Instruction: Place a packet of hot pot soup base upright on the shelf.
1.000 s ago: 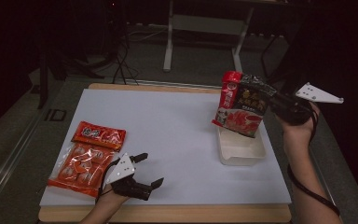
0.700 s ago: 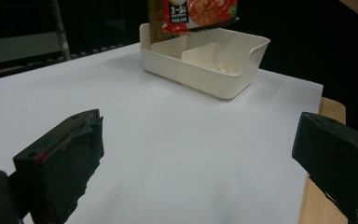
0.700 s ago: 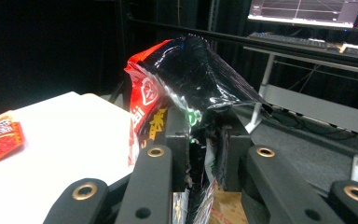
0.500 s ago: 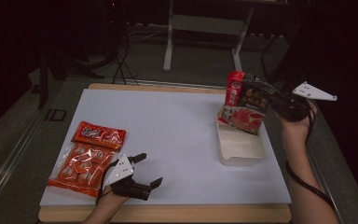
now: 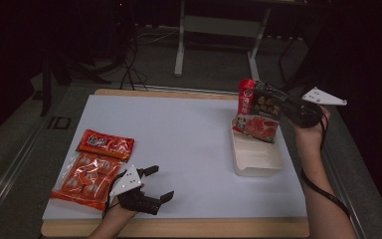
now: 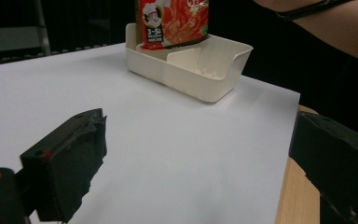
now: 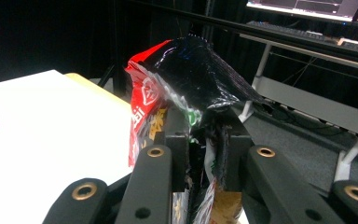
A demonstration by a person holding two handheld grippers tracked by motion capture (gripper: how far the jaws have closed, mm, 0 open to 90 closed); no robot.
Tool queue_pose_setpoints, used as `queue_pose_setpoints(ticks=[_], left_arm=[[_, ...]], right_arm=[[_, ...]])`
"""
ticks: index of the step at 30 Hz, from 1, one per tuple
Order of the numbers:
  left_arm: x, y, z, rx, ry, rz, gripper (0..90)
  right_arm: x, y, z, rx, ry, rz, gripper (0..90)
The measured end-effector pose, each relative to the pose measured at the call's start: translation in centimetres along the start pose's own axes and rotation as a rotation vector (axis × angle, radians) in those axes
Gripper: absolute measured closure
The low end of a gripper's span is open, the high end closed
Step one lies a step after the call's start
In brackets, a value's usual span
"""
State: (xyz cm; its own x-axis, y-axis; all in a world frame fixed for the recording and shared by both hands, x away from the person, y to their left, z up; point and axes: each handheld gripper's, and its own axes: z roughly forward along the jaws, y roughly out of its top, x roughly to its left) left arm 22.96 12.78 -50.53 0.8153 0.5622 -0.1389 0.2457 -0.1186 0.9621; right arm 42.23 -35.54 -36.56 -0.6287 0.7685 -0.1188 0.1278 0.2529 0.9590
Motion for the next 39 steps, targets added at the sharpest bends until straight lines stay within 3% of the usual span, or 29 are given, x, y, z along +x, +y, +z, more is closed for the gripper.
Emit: queue_pose_setpoints(ticks=[4,11,18,30,34,39], left_arm=[[0.0,-0.1,0.0,0.007,0.004,0.016,4.4],[0.1,-0.2,0.1,0.005,0.007,0.002,4.4],[0.1,-0.3,0.1,0.004,0.004,-0.013,4.4],[0.1,-0.3,0.1,0.008,0.002,0.0,4.4],[0.2,-0.4,0.1,0.003,0.002,-0.014,4.4],[0.1,-0.5,0.2,0.023,0.003,0.002,4.4]], right_arm=[[0.0,-0.5,0.5,0.01,0.007,-0.015,77.7],[0.2,-1.4,1.0,0.03,0.017,-0.013,77.5],[0.3,-2.0,1.2,0.021,0.048,0.011,76.9],[0.3,-3.1,1.6,0.024,0.079,0.052,75.5],[0.0,-4.2,1.7,0.035,0.081,0.089,74.9],[-0.4,-5.3,1.2,0.03,0.086,0.109,74.0]])
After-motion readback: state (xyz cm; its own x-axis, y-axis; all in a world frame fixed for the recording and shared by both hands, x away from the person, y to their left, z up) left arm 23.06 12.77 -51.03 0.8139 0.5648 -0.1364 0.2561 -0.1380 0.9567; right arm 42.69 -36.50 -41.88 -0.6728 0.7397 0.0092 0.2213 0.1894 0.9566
